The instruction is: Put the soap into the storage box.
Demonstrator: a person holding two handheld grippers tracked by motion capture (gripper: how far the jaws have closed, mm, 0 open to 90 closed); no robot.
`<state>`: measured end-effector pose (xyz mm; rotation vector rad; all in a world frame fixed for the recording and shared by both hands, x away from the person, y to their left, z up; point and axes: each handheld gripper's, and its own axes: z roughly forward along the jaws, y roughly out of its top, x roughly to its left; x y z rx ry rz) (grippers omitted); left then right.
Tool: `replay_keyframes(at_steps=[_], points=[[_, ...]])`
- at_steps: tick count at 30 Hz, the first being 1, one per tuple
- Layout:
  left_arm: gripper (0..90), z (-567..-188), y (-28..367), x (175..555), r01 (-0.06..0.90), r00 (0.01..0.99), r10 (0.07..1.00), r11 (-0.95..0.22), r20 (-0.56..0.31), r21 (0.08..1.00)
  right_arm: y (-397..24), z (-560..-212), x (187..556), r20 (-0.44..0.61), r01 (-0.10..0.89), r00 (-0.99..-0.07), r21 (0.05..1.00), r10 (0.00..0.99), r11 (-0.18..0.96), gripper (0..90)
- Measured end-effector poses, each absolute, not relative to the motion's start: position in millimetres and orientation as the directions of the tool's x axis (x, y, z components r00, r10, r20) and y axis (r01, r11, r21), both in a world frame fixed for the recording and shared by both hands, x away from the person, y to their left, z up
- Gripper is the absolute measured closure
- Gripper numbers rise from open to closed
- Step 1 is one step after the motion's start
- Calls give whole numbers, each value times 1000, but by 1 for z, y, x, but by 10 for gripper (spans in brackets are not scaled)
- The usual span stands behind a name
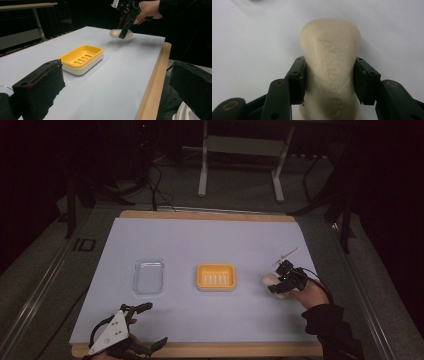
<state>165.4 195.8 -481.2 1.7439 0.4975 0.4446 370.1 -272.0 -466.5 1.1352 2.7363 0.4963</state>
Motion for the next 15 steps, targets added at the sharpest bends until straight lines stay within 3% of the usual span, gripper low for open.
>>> replay_keyframes(at_steps=[7,15], points=[[1,-481,196,165,94,835,549,-202,33,975,-267,-449,373,11,589,-771,394,637,706,495],[1,-481,196,165,94,836,548,-200,32,975,-259,-441,378,-40,525,-821,339,569,781,494]])
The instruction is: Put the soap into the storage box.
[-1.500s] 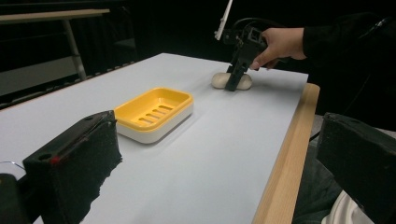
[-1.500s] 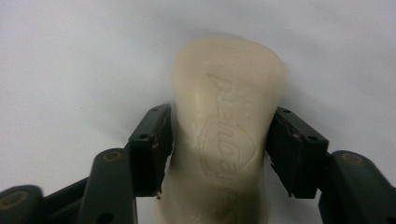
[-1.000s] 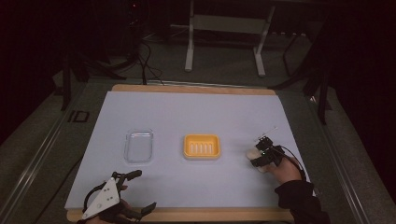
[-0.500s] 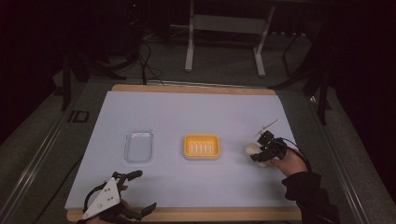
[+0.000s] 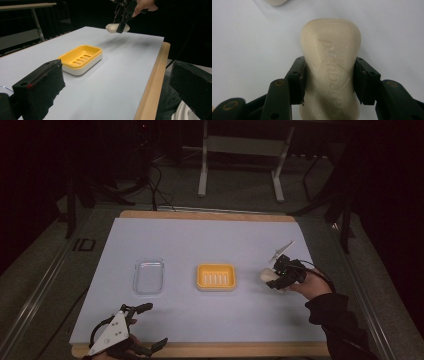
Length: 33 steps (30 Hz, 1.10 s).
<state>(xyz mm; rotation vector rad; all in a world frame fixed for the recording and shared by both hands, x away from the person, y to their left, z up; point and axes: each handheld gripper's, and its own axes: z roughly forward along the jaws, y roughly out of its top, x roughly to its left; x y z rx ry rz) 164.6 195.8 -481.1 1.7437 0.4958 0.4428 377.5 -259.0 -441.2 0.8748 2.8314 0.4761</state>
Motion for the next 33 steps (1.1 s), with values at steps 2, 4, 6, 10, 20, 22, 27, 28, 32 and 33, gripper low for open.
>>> replay_keyframes(at_steps=[2,4,6,10,20,22,27,28,32,33], points=[[1,-481,196,165,93,836,547,-202,34,975,-257,-440,378,-35,505,-836,342,548,792,495],[1,-481,196,165,93,837,547,-202,33,975,-254,-439,378,-47,474,-854,339,518,813,494],[1,-481,196,165,93,837,547,-203,33,975,-251,-437,377,-31,438,-879,343,476,831,494],[1,-481,196,164,94,836,548,-200,31,975,-243,-432,376,-22,353,-923,342,384,871,495],[1,-481,196,165,94,836,548,-200,32,975,-226,-426,379,-8,276,-957,266,289,923,496],[1,-481,196,165,94,837,545,-204,34,974,-220,-425,378,-4,235,-970,249,244,940,496],[1,-481,196,165,94,837,546,-202,33,975,-212,-419,378,-9,174,-984,227,180,958,496],[1,-481,196,165,94,837,546,-201,32,975,-210,-417,378,-7,171,-984,223,177,960,496],[1,-481,196,165,95,837,547,-202,32,975,-206,-414,378,-9,141,-989,208,146,968,496],[1,-481,196,165,95,837,546,-203,33,975,-204,-410,378,-17,121,-992,200,126,972,496]])
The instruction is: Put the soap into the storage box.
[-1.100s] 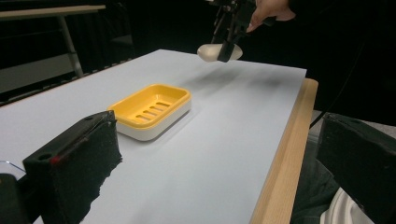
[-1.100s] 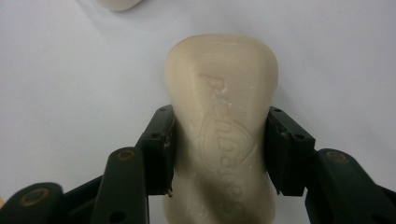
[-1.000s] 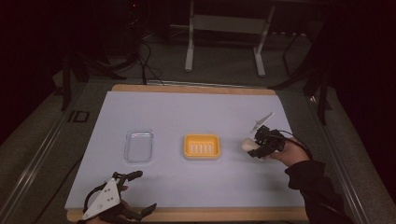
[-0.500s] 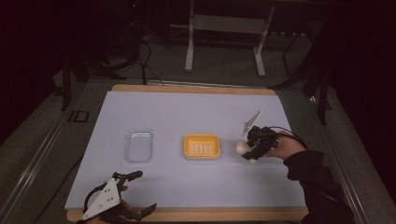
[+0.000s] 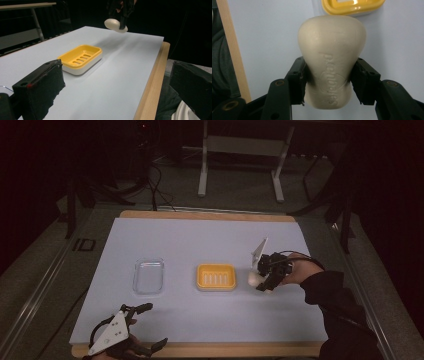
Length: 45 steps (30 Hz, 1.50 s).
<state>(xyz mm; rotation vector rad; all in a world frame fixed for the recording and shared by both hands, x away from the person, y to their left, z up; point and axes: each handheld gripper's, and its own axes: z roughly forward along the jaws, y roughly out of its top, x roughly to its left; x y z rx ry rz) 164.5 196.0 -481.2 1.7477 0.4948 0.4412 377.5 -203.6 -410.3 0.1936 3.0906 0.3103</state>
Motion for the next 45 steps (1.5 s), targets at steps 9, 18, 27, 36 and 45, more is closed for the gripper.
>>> replay_keyframes(at_steps=[9,18,27,36,45], points=[[1,-481,196,165,97,836,548,-201,30,975,-194,-395,376,-32,41,-998,156,46,987,496],[1,-481,199,163,98,829,559,-189,25,977,-178,-385,376,-15,-28,-1000,129,-27,991,496],[1,-481,201,161,97,822,569,-185,26,978,-158,-378,379,-17,-73,-997,109,-71,991,496],[1,-481,203,159,100,821,570,-180,21,978,-138,-376,384,-17,-117,-993,104,-116,988,496],[1,-480,204,158,102,822,569,-180,19,978,-117,-376,392,-24,-146,-989,77,-145,986,496]])
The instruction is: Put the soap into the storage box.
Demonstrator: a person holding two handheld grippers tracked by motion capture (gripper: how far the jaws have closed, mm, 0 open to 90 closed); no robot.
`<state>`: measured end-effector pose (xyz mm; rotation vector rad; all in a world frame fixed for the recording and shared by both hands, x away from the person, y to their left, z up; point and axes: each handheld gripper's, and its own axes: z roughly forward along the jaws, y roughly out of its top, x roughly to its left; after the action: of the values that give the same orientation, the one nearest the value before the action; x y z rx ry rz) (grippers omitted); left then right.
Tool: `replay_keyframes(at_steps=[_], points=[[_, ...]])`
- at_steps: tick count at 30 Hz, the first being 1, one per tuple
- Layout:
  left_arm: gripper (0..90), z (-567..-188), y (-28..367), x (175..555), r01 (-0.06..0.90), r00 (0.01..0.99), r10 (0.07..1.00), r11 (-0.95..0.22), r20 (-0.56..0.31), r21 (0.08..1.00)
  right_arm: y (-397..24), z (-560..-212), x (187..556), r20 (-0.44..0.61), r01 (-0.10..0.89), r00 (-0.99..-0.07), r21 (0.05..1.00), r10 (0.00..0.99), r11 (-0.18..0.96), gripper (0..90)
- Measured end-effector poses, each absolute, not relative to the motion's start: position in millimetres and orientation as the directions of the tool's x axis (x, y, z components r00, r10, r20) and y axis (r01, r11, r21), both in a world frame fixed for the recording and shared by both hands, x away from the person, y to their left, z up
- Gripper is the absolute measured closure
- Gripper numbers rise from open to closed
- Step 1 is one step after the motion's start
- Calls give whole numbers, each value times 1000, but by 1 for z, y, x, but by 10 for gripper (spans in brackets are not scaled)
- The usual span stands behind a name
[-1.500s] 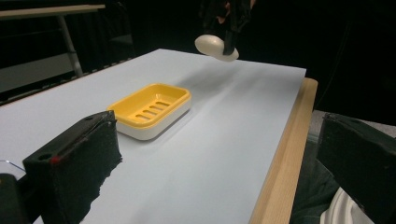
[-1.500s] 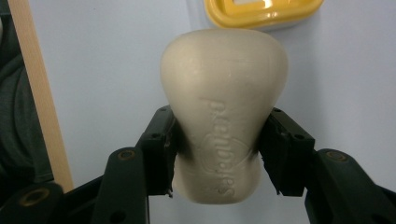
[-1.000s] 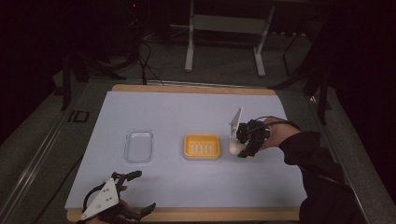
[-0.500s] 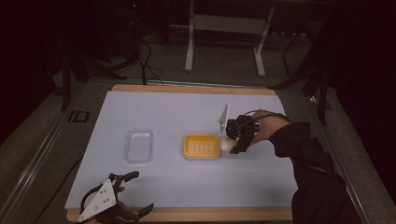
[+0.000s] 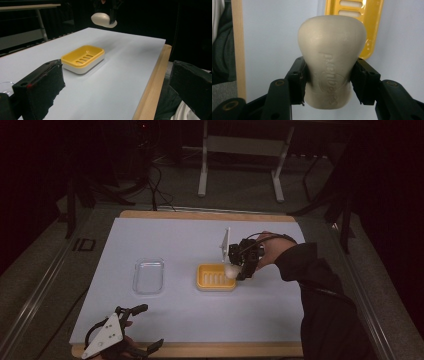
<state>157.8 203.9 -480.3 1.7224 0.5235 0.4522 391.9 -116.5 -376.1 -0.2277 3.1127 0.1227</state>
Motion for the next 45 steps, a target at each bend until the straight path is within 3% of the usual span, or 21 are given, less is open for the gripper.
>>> replay_keyframes(at_steps=[21,45], points=[[1,-480,205,157,102,827,562,-174,14,980,-81,-401,411,-55,-169,-984,52,-167,984,496],[1,-480,206,157,105,829,560,-167,7,980,-79,-459,433,-11,-108,-994,209,-108,972,495]])
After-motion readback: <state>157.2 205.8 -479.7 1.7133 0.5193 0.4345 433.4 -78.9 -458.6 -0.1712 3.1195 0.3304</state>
